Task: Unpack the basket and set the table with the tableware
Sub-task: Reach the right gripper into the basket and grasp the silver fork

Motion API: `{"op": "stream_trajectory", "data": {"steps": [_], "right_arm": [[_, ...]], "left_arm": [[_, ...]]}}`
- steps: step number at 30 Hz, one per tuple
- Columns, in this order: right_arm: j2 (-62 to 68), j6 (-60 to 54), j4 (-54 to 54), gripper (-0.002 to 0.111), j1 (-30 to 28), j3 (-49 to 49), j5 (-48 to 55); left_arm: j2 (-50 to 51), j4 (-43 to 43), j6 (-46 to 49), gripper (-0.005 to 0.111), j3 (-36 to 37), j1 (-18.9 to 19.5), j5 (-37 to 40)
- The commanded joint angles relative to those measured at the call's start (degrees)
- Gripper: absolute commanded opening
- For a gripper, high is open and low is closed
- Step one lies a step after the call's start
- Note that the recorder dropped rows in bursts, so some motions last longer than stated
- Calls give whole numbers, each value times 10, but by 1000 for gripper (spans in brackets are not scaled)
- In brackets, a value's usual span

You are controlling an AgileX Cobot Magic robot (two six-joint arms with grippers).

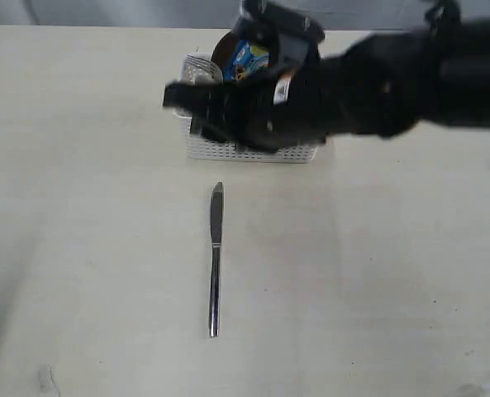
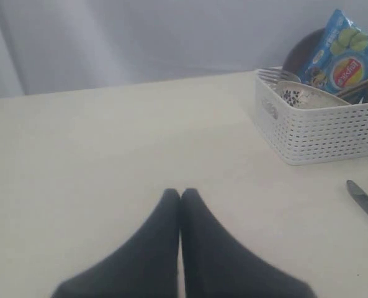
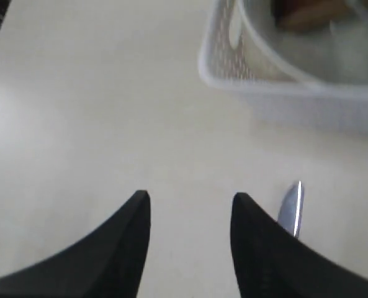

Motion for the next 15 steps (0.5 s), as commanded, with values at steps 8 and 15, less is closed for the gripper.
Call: {"op": "stream_trajectory", "data": {"steps": [8,15], "right_arm": [[143,-48,-171,41,-97,-330,300],[245,-129,-168,41,-80,-396,329]], "left_arm": [[-2,0,-2,0,1,1,-2],[-2,0,-2,0,1,1,-2]]}}
